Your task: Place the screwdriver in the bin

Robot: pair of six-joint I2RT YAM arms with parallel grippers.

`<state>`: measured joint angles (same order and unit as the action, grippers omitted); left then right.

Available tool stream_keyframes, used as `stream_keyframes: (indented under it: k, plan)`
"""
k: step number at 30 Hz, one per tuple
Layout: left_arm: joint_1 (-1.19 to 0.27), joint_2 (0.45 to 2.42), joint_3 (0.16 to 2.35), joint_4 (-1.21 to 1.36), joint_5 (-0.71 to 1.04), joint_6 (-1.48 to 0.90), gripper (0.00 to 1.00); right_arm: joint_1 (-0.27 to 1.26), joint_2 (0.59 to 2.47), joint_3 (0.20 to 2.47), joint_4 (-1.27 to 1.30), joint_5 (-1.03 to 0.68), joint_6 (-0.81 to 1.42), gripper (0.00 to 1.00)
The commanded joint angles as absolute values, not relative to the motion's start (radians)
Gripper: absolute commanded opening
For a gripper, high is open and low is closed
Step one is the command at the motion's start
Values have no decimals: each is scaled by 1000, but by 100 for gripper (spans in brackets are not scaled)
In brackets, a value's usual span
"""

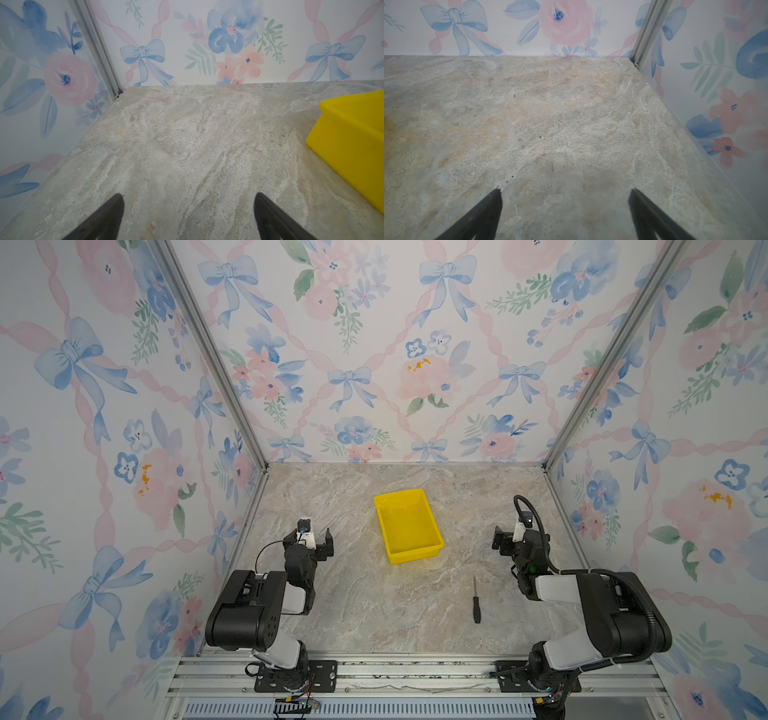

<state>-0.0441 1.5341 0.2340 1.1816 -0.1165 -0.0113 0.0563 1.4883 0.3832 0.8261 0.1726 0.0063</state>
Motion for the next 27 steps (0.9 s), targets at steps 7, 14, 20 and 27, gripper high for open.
stream_keyframes:
  k: [7,14,20,27]
  plan:
    - [-38,1343,214,1018,-131,-47,98,72,1296,366,653,153,-3,97]
    - [-40,1209,156,927,-187,-93,98,90,1210,327,602,173,-5,97]
    - [-40,1161,264,713,-193,-103,98,146,1149,457,348,262,-1,97]
    - [-40,1086,466,260,-197,-288,98,205,987,691,-249,388,209,97]
